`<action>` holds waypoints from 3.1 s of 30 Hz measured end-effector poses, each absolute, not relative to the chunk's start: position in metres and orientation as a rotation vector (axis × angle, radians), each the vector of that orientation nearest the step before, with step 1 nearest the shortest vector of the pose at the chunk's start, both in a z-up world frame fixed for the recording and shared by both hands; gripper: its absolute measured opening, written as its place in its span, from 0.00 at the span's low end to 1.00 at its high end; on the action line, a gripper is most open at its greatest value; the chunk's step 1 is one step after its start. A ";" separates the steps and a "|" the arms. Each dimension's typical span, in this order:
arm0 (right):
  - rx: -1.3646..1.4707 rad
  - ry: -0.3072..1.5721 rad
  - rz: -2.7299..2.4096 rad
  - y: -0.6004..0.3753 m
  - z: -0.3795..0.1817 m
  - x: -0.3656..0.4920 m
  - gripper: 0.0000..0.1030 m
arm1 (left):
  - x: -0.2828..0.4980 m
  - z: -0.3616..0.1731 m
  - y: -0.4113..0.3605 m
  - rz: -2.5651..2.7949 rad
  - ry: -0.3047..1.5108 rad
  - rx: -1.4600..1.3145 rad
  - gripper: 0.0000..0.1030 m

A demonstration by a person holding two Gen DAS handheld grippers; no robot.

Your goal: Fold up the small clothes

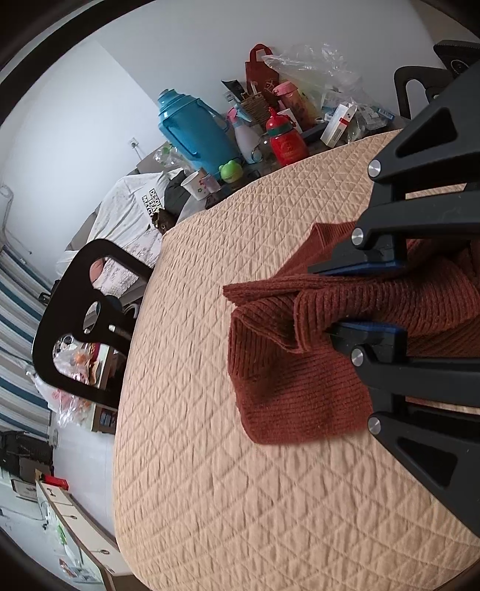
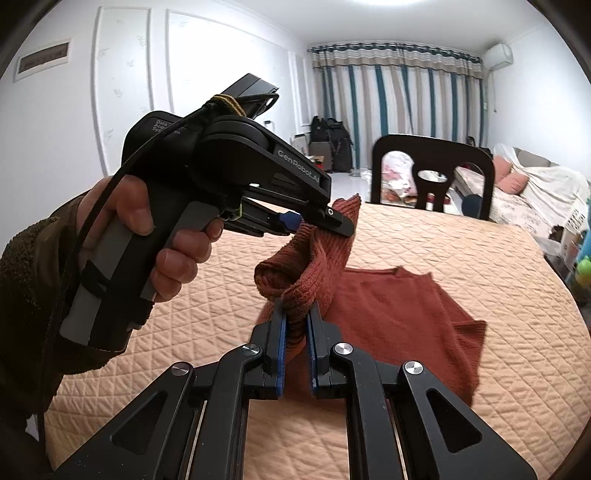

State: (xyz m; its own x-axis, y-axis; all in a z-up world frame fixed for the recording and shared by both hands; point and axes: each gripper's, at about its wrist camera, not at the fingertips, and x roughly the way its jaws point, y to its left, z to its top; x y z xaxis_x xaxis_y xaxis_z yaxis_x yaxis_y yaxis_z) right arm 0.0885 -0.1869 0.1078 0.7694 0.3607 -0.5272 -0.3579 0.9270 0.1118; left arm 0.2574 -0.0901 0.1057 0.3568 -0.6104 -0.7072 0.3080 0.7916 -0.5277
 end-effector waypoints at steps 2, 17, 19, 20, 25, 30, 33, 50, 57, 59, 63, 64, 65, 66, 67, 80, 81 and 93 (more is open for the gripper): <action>0.014 0.577 0.377 -0.195 0.108 0.088 0.09 | 0.259 0.106 -0.102 -0.619 1.053 -0.321 0.22; 0.091 0.652 0.306 -0.255 0.089 0.088 0.09 | 0.268 0.082 -0.172 -0.656 1.129 -0.253 0.22; 0.097 0.660 0.297 -0.260 0.087 0.089 0.09 | 0.270 0.078 -0.178 -0.659 1.139 -0.252 0.22; 0.103 0.664 0.292 -0.263 0.086 0.089 0.09 | 0.270 0.075 -0.180 -0.660 1.144 -0.252 0.22; 0.147 0.683 0.281 -0.276 0.081 0.091 0.09 | 0.271 0.069 -0.193 -0.662 1.161 -0.228 0.22; 0.212 0.720 0.254 -0.290 0.072 0.097 0.09 | 0.270 0.064 -0.205 -0.664 1.163 -0.206 0.23; 0.219 0.741 0.245 -0.293 0.067 0.097 0.09 | 0.271 0.059 -0.208 -0.659 1.177 -0.205 0.23; 0.254 0.767 0.112 -0.305 0.063 0.087 0.19 | 0.265 0.082 -0.181 -0.747 1.088 -0.238 0.60; 0.206 0.714 -0.020 -0.306 0.074 0.079 0.19 | 0.248 0.091 -0.148 -0.713 1.055 -0.177 0.60; 0.214 0.678 -0.008 -0.308 0.081 0.076 0.19 | 0.243 0.089 -0.142 -0.714 1.059 -0.176 0.60; 0.227 0.620 0.079 -0.306 0.094 0.081 0.19 | 0.230 0.085 -0.133 -0.677 1.056 -0.147 0.60; 0.225 0.612 0.113 -0.303 0.097 0.084 0.19 | 0.227 0.084 -0.131 -0.681 1.047 -0.143 0.60; 0.224 0.610 0.144 -0.301 0.098 0.086 0.19 | 0.224 0.084 -0.129 -0.682 1.042 -0.139 0.60; 0.223 0.611 0.195 -0.297 0.099 0.093 0.19 | 0.221 0.083 -0.128 -0.677 1.036 -0.135 0.60; 0.222 0.620 0.241 -0.293 0.100 0.098 0.19 | 0.219 0.083 -0.128 -0.674 1.029 -0.128 0.60; 0.173 0.816 0.127 -0.308 0.055 0.149 0.19 | 0.201 0.059 -0.128 -0.544 1.008 0.016 0.60; 0.183 0.816 0.129 -0.311 0.053 0.149 0.19 | 0.200 0.056 -0.127 -0.542 1.014 0.015 0.60; 0.147 0.772 0.115 -0.302 0.062 0.140 0.20 | 0.183 0.054 -0.124 -0.530 0.954 0.050 0.60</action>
